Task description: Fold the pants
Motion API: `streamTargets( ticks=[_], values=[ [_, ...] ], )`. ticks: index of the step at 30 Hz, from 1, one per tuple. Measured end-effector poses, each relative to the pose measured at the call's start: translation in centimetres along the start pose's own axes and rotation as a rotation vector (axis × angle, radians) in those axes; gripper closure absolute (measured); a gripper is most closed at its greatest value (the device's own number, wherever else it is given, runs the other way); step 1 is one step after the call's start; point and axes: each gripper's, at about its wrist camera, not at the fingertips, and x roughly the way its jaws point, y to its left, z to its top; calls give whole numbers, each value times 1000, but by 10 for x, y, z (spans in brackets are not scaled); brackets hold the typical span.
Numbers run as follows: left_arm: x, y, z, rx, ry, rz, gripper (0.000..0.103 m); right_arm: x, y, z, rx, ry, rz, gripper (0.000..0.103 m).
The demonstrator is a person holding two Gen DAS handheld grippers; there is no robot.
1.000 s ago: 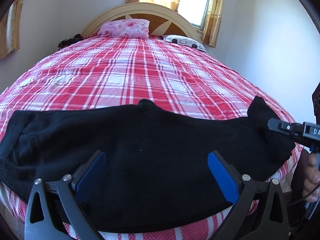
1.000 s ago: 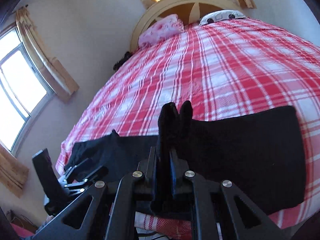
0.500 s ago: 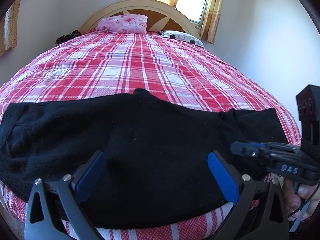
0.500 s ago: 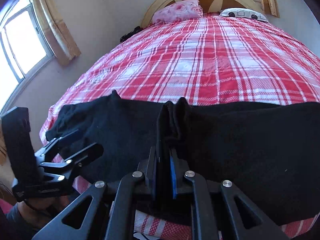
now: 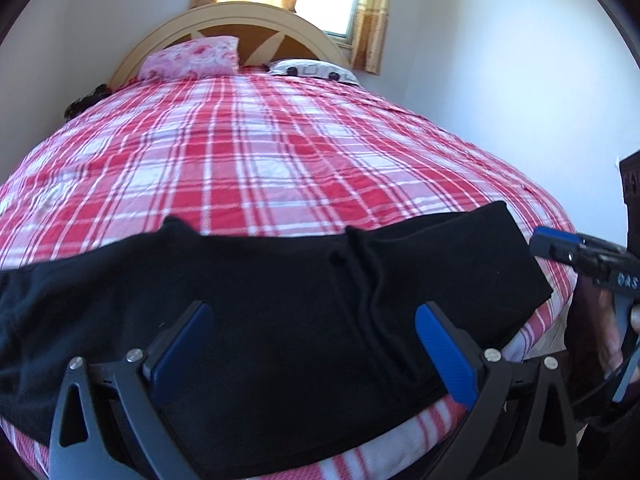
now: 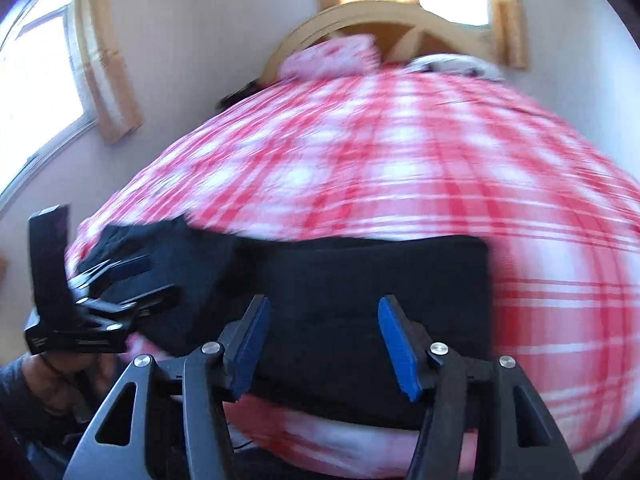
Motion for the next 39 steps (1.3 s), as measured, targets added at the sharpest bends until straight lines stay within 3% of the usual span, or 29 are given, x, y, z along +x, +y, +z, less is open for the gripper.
streamTargets(
  ticks=[3, 7, 9, 18, 23, 27, 32, 39],
  values=[
    [15, -16, 4, 74, 12, 58, 0, -2, -28, -4, 24, -3, -112, 45],
    [43, -19, -4, 90, 119, 102, 0, 19, -51, -16, 100, 50, -18, 45],
    [40, -19, -7, 87, 98, 103, 0, 31, -51, -21, 87, 82, -15, 45],
    [33, -13, -8, 57, 85, 105, 0, 17, -42, 5, 16, -61, -85, 45],
    [35, -11, -8, 62, 84, 102, 0, 60, -45, 8, 9, 30, -100, 45],
    [34, -11, -8, 55, 82, 94, 0, 56, -33, 6, -38, 17, -153, 44],
    [27, -5, -9, 27, 76, 78, 0, 40, -22, 3, 3, 1, -158, 44],
    [12, 14, -13, -2, 57, 101, 0, 44, 37, -6, -108, -21, -161, 44]
  ],
)
